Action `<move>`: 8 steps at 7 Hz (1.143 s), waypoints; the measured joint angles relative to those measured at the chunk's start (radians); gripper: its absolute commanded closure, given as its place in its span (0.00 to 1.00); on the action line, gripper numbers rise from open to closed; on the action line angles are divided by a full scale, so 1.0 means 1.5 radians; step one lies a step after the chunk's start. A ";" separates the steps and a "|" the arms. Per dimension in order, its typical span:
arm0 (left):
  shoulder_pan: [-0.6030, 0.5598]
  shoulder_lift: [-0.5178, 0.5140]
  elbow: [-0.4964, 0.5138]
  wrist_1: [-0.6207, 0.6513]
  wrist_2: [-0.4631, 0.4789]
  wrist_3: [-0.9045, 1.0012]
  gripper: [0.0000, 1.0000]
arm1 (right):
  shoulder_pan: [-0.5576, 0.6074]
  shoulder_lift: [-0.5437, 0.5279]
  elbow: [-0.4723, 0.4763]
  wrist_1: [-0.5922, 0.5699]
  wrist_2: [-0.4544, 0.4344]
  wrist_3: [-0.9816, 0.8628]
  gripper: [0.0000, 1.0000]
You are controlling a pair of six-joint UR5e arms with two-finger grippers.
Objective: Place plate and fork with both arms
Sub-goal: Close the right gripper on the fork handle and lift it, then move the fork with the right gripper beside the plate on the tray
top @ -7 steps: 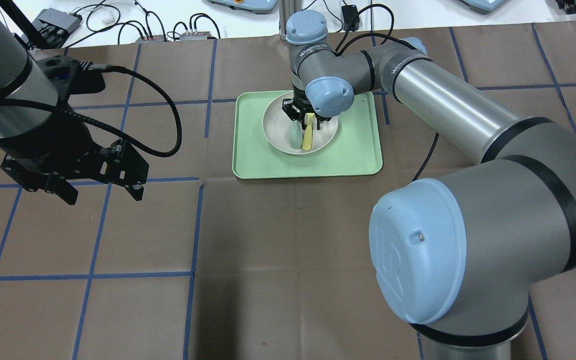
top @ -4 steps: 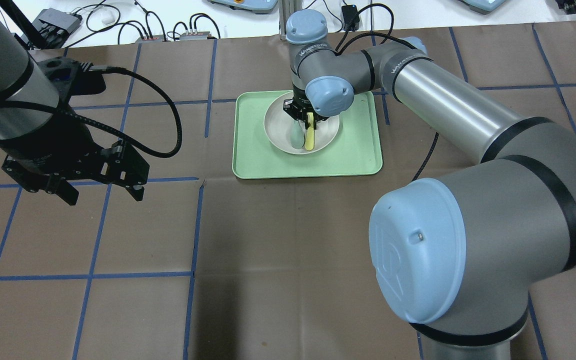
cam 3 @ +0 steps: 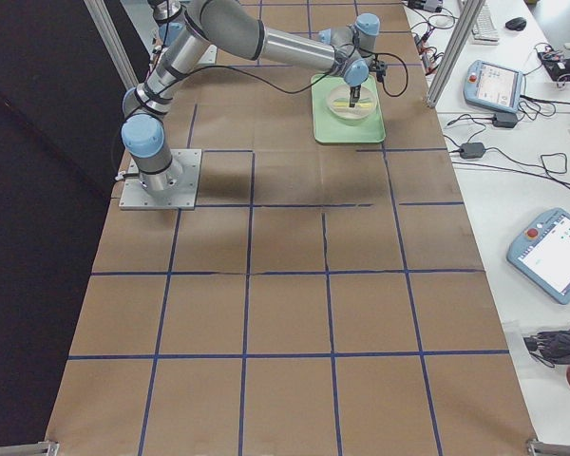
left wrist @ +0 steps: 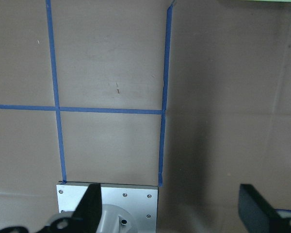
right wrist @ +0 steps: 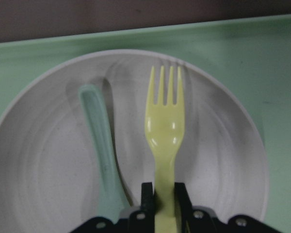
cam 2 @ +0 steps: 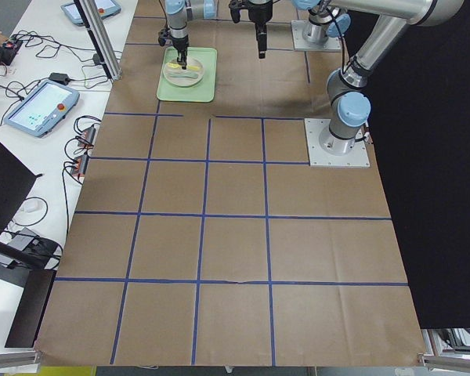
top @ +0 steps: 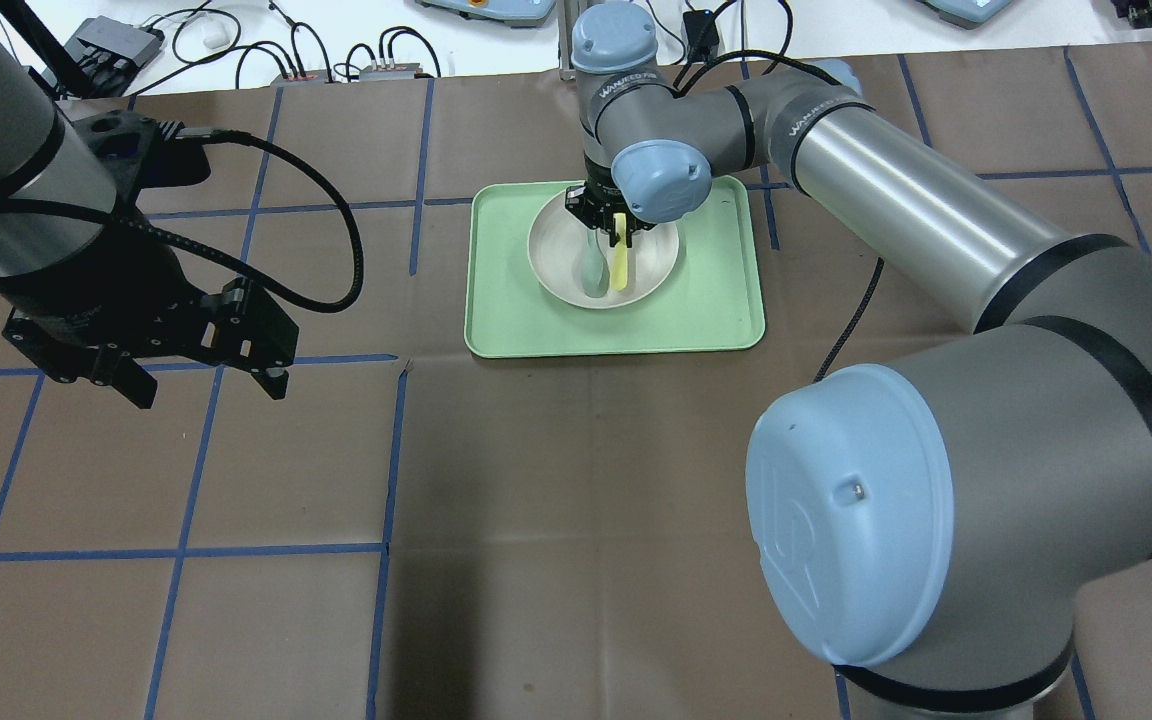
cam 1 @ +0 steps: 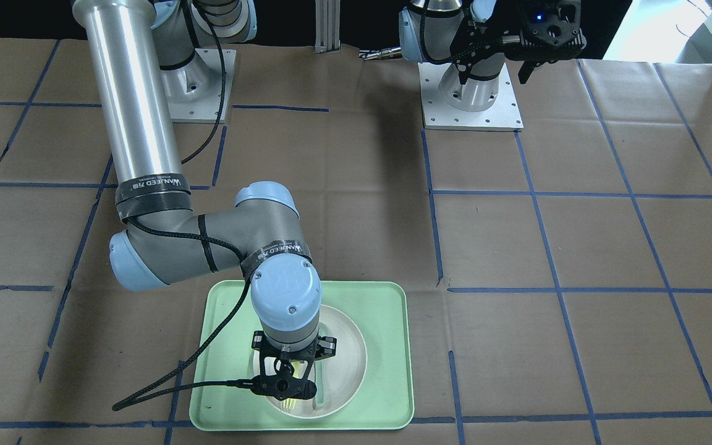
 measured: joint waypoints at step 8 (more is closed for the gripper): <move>0.000 -0.001 0.001 0.000 -0.004 -0.002 0.00 | -0.097 -0.074 0.082 0.042 -0.019 -0.167 1.00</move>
